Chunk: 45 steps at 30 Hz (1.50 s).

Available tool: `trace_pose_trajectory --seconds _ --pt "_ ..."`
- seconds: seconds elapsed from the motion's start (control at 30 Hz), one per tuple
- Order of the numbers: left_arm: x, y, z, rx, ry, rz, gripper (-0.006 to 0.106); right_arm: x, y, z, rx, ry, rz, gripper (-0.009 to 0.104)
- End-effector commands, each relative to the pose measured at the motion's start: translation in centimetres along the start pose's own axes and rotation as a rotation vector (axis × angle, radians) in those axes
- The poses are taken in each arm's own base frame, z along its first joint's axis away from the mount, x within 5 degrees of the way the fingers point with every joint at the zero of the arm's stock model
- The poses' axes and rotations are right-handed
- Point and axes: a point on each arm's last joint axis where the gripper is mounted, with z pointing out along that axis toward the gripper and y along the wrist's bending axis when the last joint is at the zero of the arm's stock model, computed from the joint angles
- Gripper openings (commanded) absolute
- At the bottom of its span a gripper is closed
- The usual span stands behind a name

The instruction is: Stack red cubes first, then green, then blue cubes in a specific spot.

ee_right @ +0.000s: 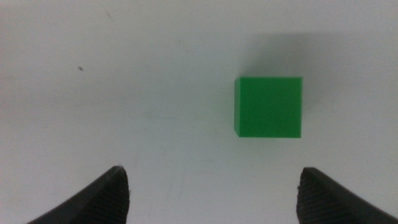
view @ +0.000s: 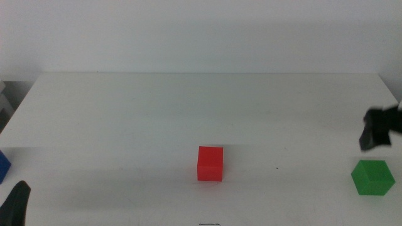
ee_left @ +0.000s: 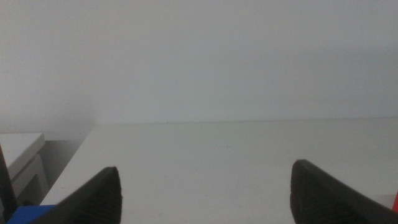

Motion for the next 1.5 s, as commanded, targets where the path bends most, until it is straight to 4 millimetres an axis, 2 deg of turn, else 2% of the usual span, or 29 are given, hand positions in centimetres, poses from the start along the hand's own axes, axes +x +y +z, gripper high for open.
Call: trace_pose_trajectory --seconds 0.0,0.1,0.27,0.77,0.87,0.97,1.07,1.1,1.13,1.23,1.37,1.47 --pt "-1.0 0.0 -0.2 0.007 -0.105 -0.016 0.092 -0.2 -0.9 0.8 -0.005 -0.079 0.000 0.090" --pt "-1.0 0.0 -0.2 0.007 -0.105 -0.016 0.092 -0.1 -2.0 3.2 0.029 -0.064 0.013 0.089" --pt "-1.0 0.0 -0.2 0.007 -0.105 -0.016 0.092 -0.8 -3.1 5.4 0.064 -0.049 0.036 0.087" --pt "-1.0 0.0 -0.2 0.007 -0.105 -0.016 0.092 -1.9 -3.6 11.9 0.109 0.046 -0.011 0.086" --pt "-1.0 0.0 -0.2 0.007 -0.105 -0.016 0.092 -1.7 -3.6 12.9 0.111 0.082 -0.012 0.079" --pt "-1.0 0.0 -0.2 0.007 -0.105 -0.016 0.092 -1.6 -3.6 13.5 0.112 0.101 0.006 0.057" --pt "-1.0 0.0 -0.2 0.007 -0.105 -0.016 0.092 -1.6 -3.5 13.1 0.116 0.108 0.037 0.022" --pt "-1.0 0.0 -0.2 0.007 -0.105 -0.016 0.092 -1.6 -3.2 12.3 0.118 0.112 0.037 0.006" --pt "-1.0 0.0 -0.2 0.007 -0.105 -0.016 0.092 -1.7 -2.7 11.4 0.118 0.108 0.033 -0.002" --pt "-1.0 0.0 -0.2 0.007 -0.105 -0.016 0.092 -2.5 0.2 7.7 0.107 0.065 0.044 -0.001" --pt "-1.0 0.0 -0.2 0.007 -0.105 -0.016 0.092 -4.2 6.7 2.9 0.083 -0.009 -0.011 -0.001" --pt "-1.0 0.0 -0.2 0.007 -0.105 -0.016 0.092 -5.2 12.1 1.4 0.083 -0.048 -0.039 -0.001"
